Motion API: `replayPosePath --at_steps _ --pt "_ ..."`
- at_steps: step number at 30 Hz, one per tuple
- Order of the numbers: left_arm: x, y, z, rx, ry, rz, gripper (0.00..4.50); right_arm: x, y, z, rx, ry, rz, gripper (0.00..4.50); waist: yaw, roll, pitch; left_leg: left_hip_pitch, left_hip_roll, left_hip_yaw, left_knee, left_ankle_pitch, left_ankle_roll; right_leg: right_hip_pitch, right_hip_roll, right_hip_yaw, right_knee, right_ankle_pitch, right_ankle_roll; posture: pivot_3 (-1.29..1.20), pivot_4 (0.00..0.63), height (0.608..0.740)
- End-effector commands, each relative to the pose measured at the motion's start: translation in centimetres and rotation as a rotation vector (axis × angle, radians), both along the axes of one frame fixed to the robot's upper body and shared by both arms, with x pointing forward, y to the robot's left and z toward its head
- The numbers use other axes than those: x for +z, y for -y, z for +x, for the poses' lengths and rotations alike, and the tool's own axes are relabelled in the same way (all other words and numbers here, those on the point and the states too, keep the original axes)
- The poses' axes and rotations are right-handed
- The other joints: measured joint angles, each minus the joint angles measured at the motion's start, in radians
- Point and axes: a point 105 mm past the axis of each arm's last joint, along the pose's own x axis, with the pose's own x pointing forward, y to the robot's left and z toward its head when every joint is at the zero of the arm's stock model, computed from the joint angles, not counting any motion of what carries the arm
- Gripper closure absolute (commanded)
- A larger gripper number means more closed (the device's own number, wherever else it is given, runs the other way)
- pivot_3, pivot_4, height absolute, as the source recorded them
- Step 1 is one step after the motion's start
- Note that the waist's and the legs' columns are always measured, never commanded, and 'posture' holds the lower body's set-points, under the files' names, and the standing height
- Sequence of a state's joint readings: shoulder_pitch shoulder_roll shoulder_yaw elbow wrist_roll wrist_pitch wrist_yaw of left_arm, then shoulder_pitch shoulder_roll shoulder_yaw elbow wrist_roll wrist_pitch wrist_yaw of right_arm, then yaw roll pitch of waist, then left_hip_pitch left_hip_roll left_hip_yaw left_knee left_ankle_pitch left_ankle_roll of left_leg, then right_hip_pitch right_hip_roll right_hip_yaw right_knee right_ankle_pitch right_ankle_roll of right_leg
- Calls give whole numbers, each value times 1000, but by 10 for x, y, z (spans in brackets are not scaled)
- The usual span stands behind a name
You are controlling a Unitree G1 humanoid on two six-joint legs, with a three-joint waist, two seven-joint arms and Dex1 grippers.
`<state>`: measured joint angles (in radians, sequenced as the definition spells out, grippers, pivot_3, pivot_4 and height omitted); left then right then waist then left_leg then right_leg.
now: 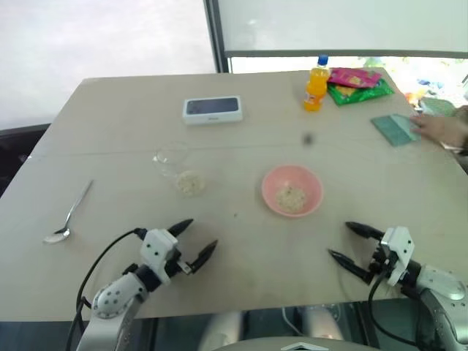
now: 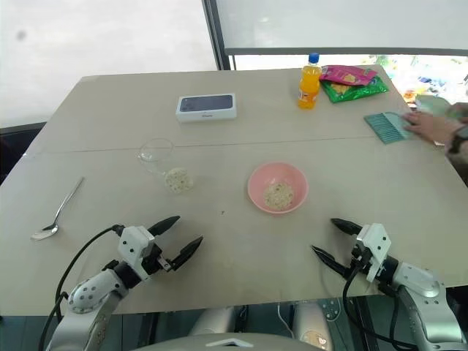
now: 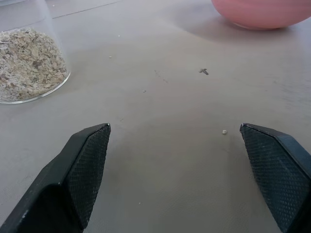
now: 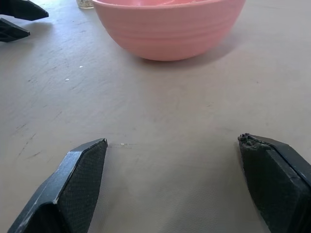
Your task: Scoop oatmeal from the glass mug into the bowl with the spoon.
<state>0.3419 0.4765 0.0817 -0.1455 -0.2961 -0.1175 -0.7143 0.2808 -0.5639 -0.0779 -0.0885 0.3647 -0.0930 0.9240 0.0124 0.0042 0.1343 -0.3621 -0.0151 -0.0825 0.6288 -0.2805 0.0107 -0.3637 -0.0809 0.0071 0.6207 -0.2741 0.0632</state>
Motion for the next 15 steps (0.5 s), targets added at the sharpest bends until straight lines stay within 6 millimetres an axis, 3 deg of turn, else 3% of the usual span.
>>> replayPosePath --at_steps 1,15 --pt "-33 -12 -16 55 -133 34 22 -19 8 -8 -24 -101 -21 0 0 0 0 0 0 0 0 0 0 0 0 0 0 0 0 0 150 740" --pt "-39 -15 -23 81 -131 41 22 -18 4 -6 2 -108 -31 0 -2 2 -1 1 1 2 0 0 0 0 1 3 1 0 -1 0 150 740"
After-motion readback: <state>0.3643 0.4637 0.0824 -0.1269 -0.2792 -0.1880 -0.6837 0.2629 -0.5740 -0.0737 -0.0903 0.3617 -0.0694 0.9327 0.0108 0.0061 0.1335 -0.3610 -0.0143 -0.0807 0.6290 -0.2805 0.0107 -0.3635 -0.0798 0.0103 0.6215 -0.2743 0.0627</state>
